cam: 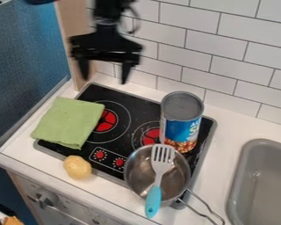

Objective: Move tin can on the left burner

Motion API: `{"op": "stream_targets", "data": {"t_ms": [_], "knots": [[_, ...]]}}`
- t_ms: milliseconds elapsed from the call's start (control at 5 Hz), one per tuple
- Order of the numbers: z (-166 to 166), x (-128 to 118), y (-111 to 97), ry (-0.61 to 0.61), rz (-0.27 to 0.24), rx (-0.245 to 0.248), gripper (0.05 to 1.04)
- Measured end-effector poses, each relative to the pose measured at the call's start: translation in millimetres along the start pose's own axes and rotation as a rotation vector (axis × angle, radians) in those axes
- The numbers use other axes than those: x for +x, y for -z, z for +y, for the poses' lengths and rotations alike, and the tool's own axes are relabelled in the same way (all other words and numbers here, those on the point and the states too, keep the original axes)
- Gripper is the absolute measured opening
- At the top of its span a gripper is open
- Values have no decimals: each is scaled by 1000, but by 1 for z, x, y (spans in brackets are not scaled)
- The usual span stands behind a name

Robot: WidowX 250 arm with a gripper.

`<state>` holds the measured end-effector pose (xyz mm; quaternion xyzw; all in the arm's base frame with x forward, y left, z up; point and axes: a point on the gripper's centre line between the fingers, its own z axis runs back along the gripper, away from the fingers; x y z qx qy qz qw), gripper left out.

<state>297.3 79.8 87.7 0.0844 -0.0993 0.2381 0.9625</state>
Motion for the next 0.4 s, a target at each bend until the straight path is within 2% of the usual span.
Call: {"op": "stream_targets", "data": {"t_ms": [200,400], "knots": [[27,-19,-5,-25,26,25,1001],[40,-34,-15,-24,68,25,1001]]}}
